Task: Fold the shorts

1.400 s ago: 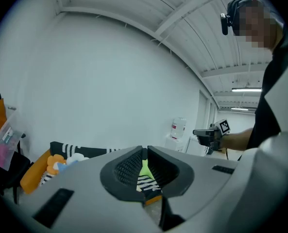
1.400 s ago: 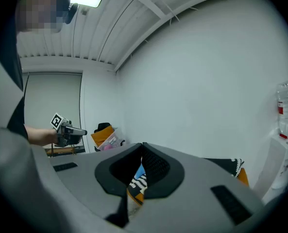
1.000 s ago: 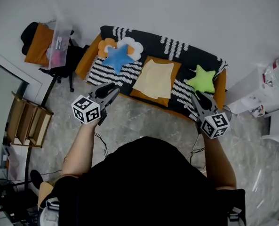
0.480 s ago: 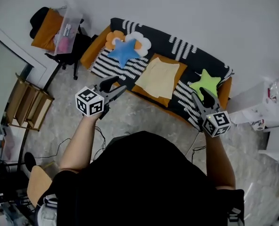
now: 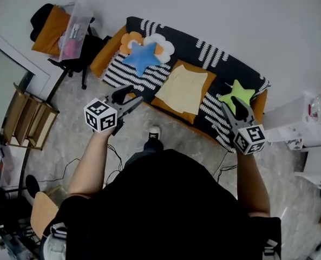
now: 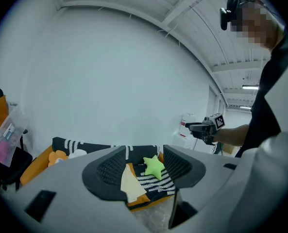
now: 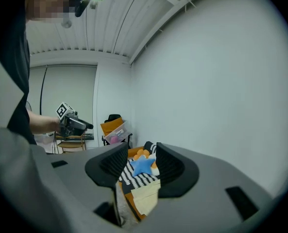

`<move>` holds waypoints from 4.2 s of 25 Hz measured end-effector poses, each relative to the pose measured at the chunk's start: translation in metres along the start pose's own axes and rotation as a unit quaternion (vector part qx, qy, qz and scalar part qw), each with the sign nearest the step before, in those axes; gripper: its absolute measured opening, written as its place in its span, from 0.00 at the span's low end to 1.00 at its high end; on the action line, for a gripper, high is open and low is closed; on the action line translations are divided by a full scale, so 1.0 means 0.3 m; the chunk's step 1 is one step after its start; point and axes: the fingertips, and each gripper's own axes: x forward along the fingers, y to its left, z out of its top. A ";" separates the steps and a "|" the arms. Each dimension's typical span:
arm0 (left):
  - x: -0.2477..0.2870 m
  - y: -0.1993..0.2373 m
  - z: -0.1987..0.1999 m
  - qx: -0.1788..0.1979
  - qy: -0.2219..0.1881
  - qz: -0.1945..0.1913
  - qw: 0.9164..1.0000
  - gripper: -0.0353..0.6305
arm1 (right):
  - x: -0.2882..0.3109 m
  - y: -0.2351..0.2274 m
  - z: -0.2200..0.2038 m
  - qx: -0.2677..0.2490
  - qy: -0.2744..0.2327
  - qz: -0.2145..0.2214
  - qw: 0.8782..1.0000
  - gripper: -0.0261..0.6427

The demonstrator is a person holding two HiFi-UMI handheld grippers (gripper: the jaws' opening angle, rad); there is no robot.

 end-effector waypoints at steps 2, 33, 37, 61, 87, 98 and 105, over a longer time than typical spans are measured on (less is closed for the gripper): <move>0.025 0.060 0.003 -0.003 0.001 -0.003 1.000 0.44 | 0.042 -0.020 0.014 0.004 -0.003 -0.012 1.000 0.33; 0.591 0.885 0.237 -0.006 0.030 -0.110 0.993 0.45 | 0.693 -0.376 0.102 0.007 0.039 -0.137 0.990 0.33; 0.622 0.923 0.243 -0.006 0.033 -0.113 0.993 0.45 | 0.735 -0.399 0.103 0.005 0.040 -0.139 0.990 0.33; 0.911 0.744 0.281 -0.031 0.020 -0.018 0.999 0.46 | 0.764 -0.888 0.133 -0.032 0.031 -0.042 0.998 0.33; 0.922 0.463 0.197 -0.089 0.004 0.178 0.980 0.46 | 0.912 -1.103 0.074 -0.086 0.052 0.193 0.976 0.33; 0.779 0.535 -0.067 -0.148 0.035 0.246 0.957 0.46 | 1.140 -1.031 -0.102 -0.135 0.112 0.261 0.949 0.33; 0.757 0.680 -0.288 -0.184 0.065 0.259 0.946 0.45 | 1.365 -0.955 -0.272 -0.190 0.166 0.290 0.923 0.33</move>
